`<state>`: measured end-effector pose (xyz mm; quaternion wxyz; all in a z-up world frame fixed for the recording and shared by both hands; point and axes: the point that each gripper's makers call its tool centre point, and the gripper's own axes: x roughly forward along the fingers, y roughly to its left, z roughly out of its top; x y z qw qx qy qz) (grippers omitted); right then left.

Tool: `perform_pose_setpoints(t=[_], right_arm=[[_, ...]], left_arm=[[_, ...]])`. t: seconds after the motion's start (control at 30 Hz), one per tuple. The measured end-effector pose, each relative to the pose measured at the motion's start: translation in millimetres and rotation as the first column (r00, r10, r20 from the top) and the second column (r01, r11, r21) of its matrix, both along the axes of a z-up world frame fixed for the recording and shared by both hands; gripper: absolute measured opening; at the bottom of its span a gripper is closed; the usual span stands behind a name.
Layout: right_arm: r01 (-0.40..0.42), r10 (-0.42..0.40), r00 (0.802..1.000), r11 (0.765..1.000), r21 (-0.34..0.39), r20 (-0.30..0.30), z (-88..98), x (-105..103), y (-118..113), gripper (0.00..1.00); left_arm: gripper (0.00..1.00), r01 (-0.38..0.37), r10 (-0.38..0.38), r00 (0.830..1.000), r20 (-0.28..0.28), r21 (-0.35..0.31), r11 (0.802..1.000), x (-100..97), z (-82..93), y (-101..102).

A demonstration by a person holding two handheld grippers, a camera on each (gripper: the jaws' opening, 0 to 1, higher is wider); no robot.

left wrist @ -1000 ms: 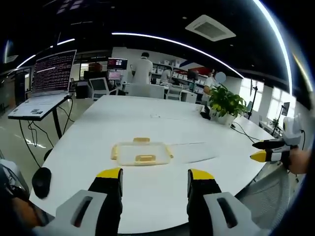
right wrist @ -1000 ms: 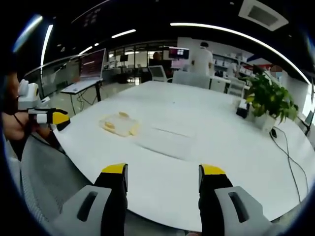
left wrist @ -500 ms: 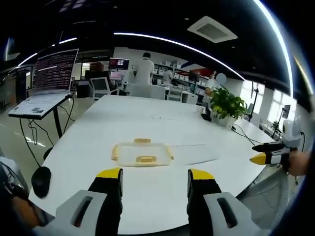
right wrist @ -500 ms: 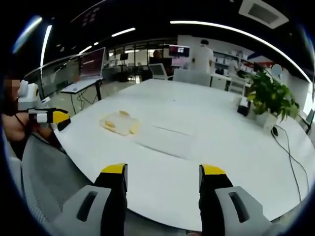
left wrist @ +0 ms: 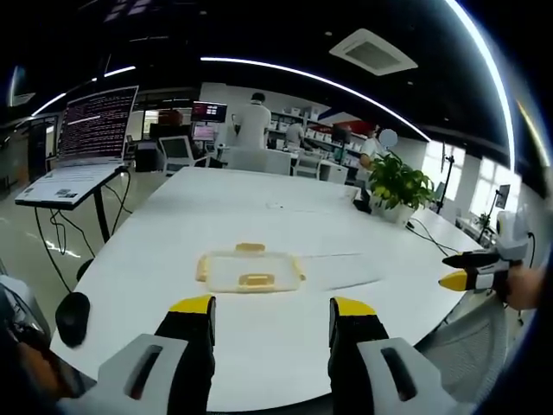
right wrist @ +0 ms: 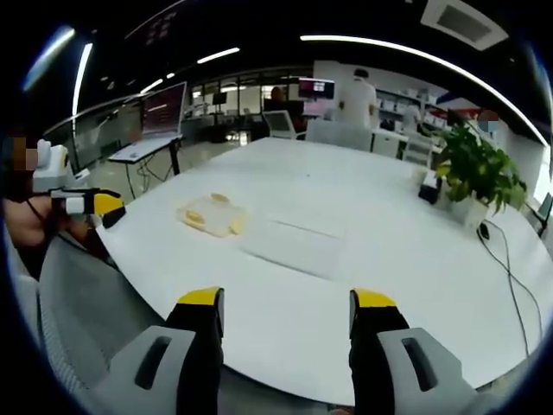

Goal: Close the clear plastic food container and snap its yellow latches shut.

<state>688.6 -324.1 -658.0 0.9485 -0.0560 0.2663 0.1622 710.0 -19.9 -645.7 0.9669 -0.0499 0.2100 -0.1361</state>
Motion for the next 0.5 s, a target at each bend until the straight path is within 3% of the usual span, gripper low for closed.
perform_pose_setpoints(t=[0.5], right_arm=[[-0.001,0.001,1.000,1.000,-0.010,0.018,2.3,-0.3,0.7,0.55]], left_arm=[[0.47,0.012,-0.012,1.000,-0.004,0.001,1.000,0.2,-0.8,-1.3]])
